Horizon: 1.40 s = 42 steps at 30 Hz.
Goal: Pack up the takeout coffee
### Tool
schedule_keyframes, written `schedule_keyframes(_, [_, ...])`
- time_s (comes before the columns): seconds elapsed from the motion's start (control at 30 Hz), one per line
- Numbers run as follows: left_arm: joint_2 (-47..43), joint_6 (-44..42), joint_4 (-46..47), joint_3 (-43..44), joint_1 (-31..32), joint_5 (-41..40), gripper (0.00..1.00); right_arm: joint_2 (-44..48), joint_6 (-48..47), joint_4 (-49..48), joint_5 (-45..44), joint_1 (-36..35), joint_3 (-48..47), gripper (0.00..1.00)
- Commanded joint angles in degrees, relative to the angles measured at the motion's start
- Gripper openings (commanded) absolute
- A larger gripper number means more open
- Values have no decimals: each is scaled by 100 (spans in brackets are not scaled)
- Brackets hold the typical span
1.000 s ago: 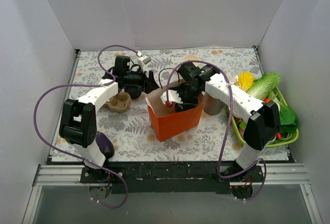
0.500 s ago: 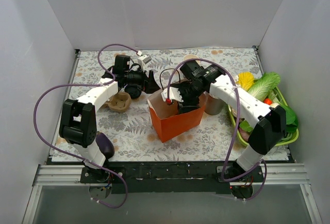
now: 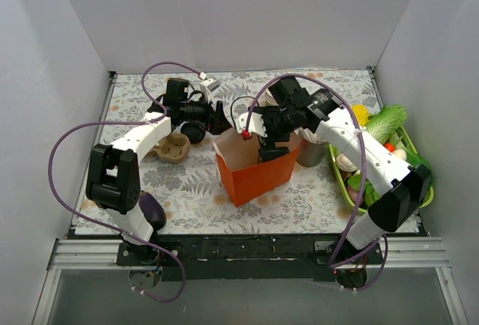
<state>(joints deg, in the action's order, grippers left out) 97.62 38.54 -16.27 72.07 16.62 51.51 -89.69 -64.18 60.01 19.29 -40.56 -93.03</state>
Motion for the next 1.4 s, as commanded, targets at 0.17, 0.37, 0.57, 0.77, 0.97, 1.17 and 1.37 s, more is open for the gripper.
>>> schedule_keyframes(0.17, [-288, -102, -87, 500, -19, 79, 79, 514, 1311, -1403, -565, 4, -1357, 91])
schedule_keyframes(0.37, [-376, 82, 1, 685, -19, 17, 79, 909, 1961, -1897, -1550, 275, -1323, 81])
schedule_keyframes(0.57, [-665, 364, 186, 729, -19, -35, 79, 463, 2586, -19, -1000, 1398, -1761, 73])
schedule_keyframes(0.77, [-973, 145, 37, 633, -45, -132, 80, 267, 2692, 1470, -338, 2209, -1563, 60])
schedule_keyframes(0.97, [-903, -469, -587, 896, -115, -623, 81, 636, 2306, 1136, -505, 2341, -735, 59])
schedule_keyframes(1.17, [-886, -708, -878, 1063, -71, -730, 82, 602, 2340, 1162, -619, 2412, -409, 56])
schedule_keyframes(1.37, [-886, -515, -623, 914, -80, -668, 82, 663, 2340, 873, -909, 2438, -101, 52])
